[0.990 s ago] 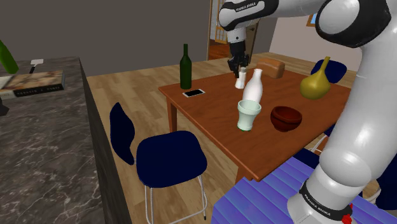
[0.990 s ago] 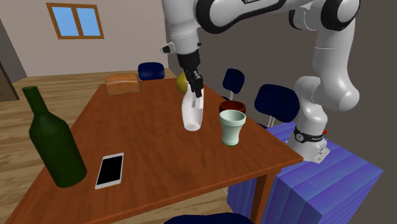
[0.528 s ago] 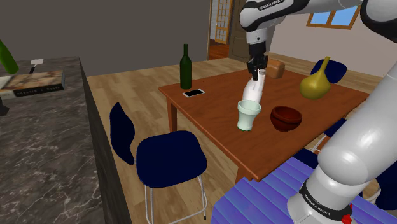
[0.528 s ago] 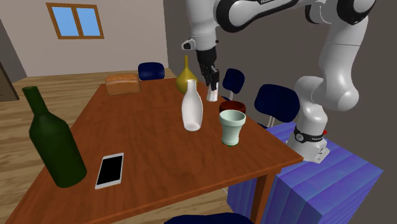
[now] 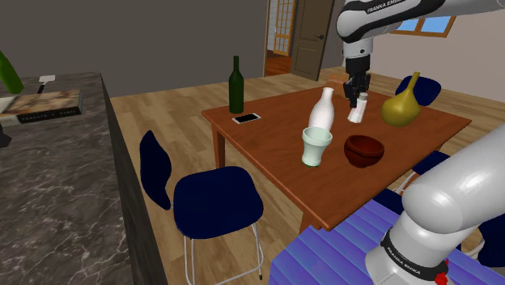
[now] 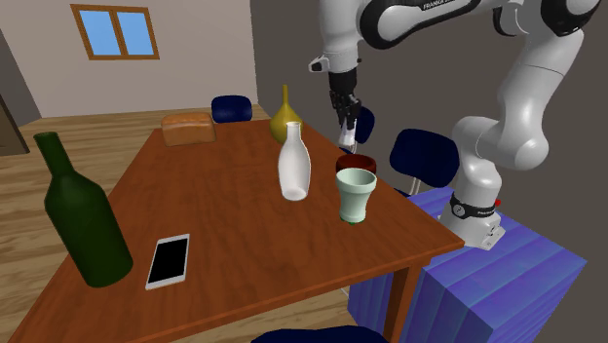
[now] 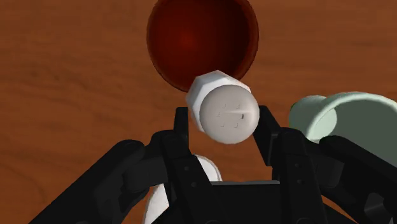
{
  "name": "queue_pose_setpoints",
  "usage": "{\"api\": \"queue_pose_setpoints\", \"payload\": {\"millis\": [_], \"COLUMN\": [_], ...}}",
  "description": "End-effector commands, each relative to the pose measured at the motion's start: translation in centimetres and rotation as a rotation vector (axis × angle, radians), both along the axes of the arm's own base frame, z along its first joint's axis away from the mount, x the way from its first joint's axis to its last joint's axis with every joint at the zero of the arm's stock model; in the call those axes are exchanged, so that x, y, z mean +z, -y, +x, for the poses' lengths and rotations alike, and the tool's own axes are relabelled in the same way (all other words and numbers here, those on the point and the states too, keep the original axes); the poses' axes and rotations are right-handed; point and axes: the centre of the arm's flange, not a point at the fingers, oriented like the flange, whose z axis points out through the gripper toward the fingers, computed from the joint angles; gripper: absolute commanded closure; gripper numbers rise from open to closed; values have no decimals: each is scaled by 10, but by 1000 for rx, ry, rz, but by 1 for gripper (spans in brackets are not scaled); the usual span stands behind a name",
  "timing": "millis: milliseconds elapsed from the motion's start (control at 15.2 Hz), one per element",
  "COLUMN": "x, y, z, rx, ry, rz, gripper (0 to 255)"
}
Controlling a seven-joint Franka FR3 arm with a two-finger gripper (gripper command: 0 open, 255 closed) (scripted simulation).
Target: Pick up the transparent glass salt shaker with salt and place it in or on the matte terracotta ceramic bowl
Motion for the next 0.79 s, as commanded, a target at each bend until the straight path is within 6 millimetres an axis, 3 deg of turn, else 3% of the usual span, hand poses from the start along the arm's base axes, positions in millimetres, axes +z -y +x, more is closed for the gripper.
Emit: {"api": "queue_pose_setpoints", "payload": {"millis": [0,198,726], "x": [0,1,-41], "y": [10,23,23], "z": [-25,-62,-62], "rx": [1,1,1], "ry": [0,0,0], "rz": [0,0,0], "gripper": [255,255,255]}}
